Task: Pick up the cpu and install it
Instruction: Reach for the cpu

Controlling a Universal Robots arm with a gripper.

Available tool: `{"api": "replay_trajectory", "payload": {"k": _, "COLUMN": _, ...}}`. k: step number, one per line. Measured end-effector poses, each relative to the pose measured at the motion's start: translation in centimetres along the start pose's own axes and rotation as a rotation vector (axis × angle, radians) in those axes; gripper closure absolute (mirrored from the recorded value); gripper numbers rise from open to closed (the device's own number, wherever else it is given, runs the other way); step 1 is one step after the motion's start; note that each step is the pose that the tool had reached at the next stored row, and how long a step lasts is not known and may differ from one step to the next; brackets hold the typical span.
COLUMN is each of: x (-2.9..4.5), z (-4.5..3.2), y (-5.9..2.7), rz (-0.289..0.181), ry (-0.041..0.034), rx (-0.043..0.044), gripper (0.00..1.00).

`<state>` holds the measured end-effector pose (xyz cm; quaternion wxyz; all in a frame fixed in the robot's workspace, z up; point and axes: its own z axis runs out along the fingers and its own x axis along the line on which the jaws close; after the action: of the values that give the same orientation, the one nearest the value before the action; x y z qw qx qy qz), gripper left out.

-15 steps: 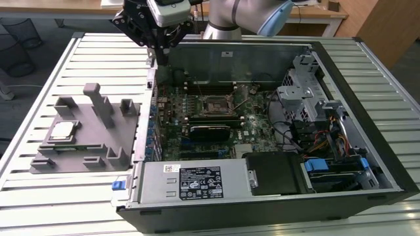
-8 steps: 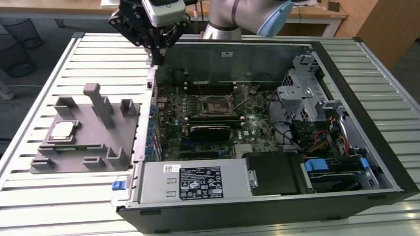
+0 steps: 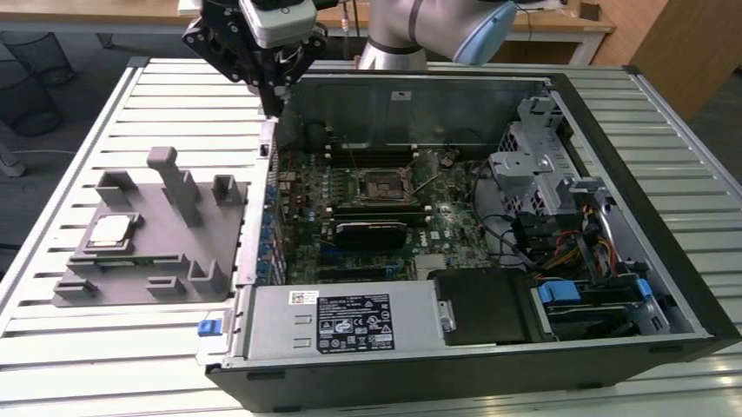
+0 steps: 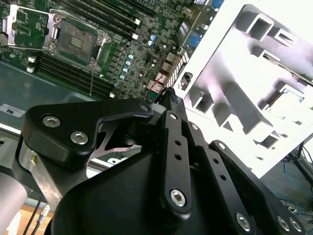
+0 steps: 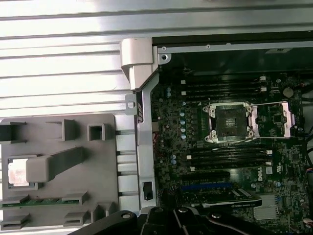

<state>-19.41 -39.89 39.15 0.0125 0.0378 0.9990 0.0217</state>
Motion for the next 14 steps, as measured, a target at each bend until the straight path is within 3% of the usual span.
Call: {"api": "replay_trajectory", "payload": {"k": 14, "x": 1.53, "z": -0.01, "y": -0.12, "rz": 0.000, "ry": 0.0000, "rx": 0.0001, "gripper": 0.89}}
